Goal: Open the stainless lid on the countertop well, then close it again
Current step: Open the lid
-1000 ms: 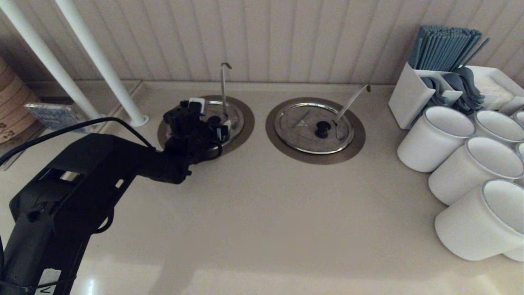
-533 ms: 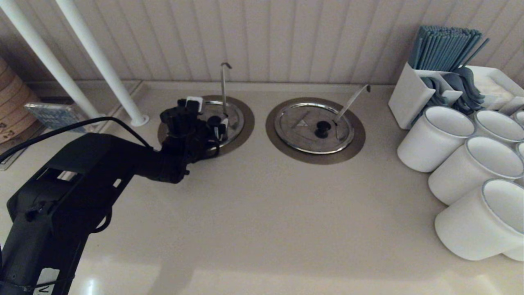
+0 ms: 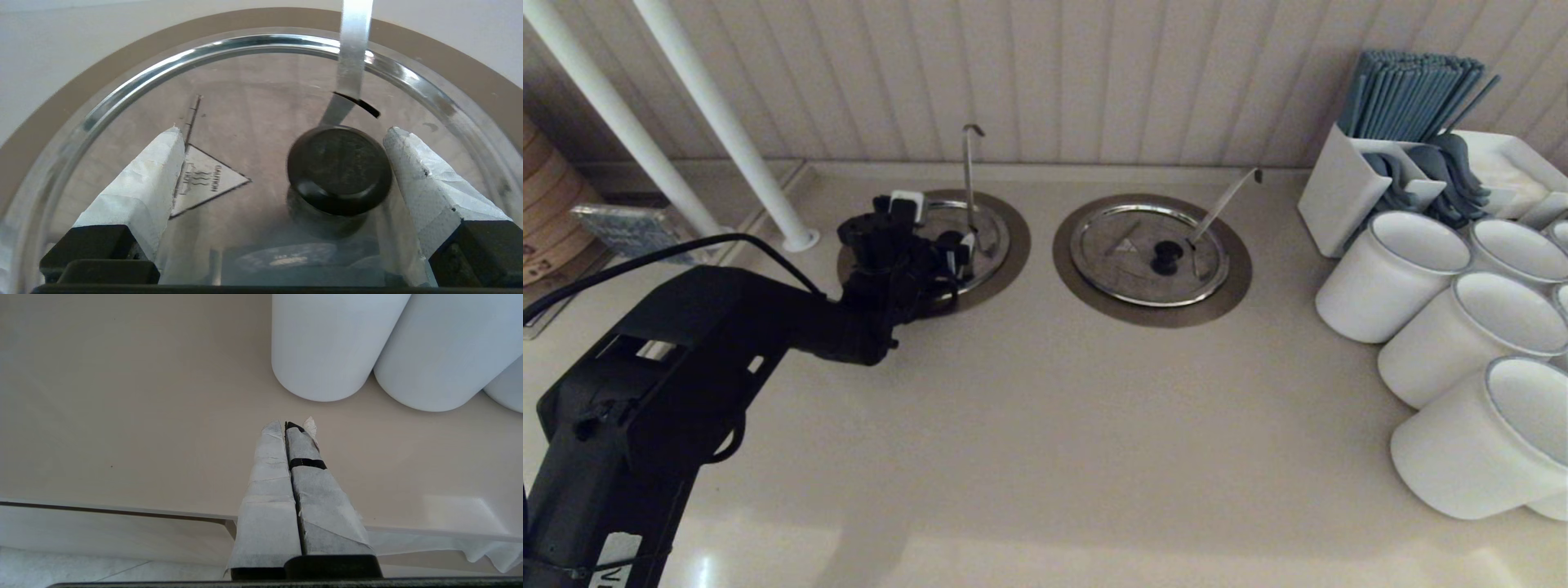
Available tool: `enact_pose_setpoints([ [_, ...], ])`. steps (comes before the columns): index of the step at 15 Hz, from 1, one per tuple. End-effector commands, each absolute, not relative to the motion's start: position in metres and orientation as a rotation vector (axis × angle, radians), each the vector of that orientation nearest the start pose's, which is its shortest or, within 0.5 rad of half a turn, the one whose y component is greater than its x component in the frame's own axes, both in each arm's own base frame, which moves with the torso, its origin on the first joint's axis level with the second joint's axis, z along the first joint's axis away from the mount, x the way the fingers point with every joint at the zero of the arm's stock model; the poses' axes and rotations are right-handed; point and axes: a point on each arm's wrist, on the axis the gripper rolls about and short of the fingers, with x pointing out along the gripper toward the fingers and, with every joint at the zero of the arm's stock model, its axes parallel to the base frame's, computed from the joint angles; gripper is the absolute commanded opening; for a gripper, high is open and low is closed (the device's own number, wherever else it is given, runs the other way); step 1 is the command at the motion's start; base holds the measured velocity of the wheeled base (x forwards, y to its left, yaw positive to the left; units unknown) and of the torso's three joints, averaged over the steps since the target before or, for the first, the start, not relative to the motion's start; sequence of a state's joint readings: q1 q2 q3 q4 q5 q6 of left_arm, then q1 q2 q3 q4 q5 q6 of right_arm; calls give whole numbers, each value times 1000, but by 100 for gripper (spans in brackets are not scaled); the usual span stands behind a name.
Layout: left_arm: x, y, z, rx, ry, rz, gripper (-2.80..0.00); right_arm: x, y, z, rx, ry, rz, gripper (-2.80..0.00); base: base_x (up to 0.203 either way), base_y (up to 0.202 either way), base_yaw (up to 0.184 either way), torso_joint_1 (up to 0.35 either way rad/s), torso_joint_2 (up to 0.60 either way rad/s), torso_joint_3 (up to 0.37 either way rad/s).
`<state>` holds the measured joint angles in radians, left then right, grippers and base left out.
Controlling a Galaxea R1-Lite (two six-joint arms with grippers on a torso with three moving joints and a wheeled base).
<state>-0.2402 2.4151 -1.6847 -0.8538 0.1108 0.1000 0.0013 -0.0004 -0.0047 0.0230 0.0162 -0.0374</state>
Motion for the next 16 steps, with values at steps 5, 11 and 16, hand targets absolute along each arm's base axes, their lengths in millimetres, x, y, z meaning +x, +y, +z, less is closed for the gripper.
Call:
enact_pose_setpoints([
  [5, 493, -117, 153, 78, -135, -119, 0, -23, 0, 74, -38, 18, 19, -280, 0, 0, 0, 0, 0, 0],
  [11, 495, -114, 147, 89, -127, -111, 0, -23, 0, 74, -38, 18, 19, -280, 0, 0, 0, 0, 0, 0],
  [16, 496, -105, 152, 88, -138, -94, 0, -23, 0, 74, -38, 19, 19, -280, 0, 0, 0, 0, 0, 0],
])
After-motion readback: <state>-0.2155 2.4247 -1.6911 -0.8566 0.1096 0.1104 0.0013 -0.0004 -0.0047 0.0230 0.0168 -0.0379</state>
